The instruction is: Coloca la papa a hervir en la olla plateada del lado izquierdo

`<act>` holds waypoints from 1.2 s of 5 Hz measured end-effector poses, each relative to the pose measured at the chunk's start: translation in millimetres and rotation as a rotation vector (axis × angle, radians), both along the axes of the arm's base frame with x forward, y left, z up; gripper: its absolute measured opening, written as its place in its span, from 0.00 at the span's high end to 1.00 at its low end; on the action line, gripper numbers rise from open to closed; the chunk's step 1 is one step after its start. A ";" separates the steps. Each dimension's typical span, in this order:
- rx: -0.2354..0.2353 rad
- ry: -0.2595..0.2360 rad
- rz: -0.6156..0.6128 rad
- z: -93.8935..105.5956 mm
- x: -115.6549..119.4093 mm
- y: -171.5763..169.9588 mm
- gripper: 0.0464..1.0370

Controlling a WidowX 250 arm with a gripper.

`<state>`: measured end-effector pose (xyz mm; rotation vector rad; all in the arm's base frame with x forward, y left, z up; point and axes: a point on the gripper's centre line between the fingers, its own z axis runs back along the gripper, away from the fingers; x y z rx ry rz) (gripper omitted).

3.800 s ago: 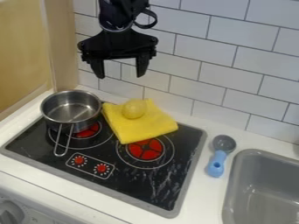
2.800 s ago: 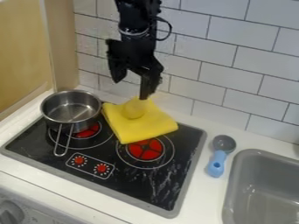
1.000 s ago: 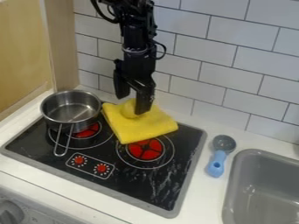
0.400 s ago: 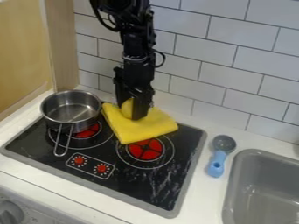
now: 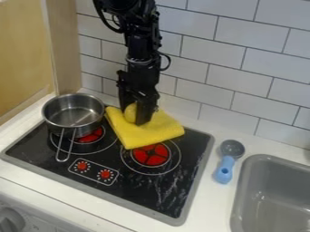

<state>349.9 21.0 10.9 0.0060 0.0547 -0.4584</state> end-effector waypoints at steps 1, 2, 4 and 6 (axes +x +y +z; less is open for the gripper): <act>0.012 0.002 -0.003 3.6 -0.9 -1.9 0.41; 0.041 -0.071 0.021 36.5 3.4 1.8 0.41; 0.098 -0.162 0.109 88.2 -11.3 10.7 0.41; 0.119 -0.155 0.324 87.9 -42.4 53.7 0.41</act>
